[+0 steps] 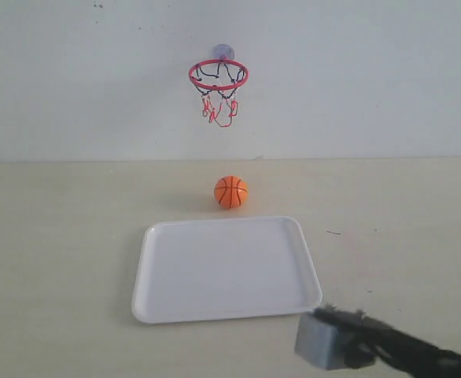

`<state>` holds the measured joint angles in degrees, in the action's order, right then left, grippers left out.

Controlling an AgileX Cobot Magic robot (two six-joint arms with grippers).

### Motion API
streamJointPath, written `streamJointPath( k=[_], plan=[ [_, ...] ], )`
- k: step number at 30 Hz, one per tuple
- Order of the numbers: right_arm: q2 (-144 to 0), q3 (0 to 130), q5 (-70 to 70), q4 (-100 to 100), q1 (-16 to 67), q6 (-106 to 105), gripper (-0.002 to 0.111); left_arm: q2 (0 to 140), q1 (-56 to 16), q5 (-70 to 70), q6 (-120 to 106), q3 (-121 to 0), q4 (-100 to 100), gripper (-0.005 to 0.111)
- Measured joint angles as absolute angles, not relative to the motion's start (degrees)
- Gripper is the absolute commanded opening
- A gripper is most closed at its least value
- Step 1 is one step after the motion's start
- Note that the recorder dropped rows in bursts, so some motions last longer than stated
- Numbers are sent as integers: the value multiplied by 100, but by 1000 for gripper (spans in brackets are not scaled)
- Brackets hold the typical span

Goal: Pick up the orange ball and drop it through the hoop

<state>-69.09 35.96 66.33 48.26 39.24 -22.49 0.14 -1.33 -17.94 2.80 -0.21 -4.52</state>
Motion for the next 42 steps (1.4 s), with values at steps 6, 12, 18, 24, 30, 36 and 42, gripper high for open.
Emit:
streamJointPath(
  k=[6,12,18,24,30,36,42],
  plan=[
    [-5330,3596,6534,4990,3936,-1903,1,14,-133,-1794,280,-21,-452,4],
    [-4237,3596,6358,5010,3936,-1879,1,14,-133,-1794,280,-21,-452,4],
    [-3681,3596,5873,4845,3936,-2563,1,14,-133,-1794,280,-21,-452,4],
    [-3568,3220,4092,4843,3901,-3019,1,14,-133,-1794,280,-21,-452,4],
    [-2920,1979,2479,5030,3141,-2899,1,14,-133,-1794,280,-21,-452,4],
    [-1891,971,1924,5304,2088,-2496,1,14,-133,-1794,280,-21,-452,4],
    [-763,590,1795,5310,1242,-2483,1,14,-133,-1794,280,-21,-452,4]
  ],
)
